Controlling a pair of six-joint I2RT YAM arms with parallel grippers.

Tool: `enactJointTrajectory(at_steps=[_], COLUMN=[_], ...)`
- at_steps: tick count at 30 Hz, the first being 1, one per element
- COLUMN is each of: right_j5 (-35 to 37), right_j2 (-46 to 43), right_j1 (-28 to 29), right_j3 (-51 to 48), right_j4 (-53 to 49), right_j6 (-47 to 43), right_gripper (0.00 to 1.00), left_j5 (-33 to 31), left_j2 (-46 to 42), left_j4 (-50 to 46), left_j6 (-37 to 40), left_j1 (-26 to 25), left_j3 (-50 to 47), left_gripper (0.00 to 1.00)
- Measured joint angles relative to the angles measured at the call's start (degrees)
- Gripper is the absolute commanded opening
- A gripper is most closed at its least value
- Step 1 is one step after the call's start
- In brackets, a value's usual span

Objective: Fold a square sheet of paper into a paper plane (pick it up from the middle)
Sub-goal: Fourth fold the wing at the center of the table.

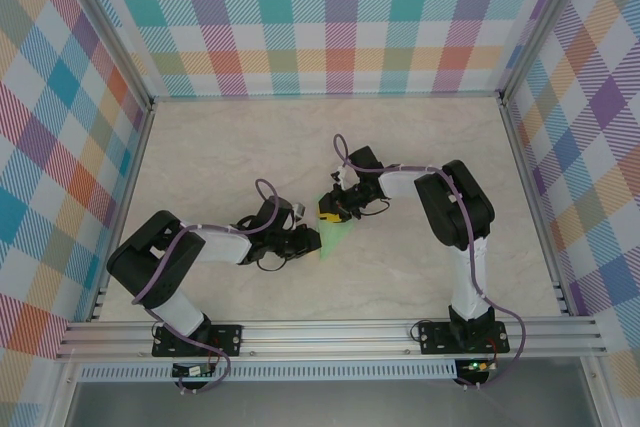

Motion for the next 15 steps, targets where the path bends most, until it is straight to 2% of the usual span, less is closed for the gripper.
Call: enactJointTrajectory(at_steps=[4, 8, 15], right_j5=[0.04, 0.13, 0.17], right_j2=[0.0, 0.0, 0.0], right_j1=[0.0, 0.0, 0.04], right_j3=[0.0, 0.0, 0.0], right_j4=[-0.02, -0.04, -0.07], right_j6=[0.0, 0.0, -0.09], right_gripper=[0.23, 0.23, 0.23], left_j5=[-0.02, 0.13, 0.04], left_j2=[0.0, 0.02, 0.11], left_j4=[-0.09, -0.9, -5.66], left_j6=[0.17, 0.57, 2.54], left_j1=[-0.04, -0.11, -1.03], left_j3=[0.02, 0.55, 2.58], left_gripper=[0.19, 0.23, 0.2])
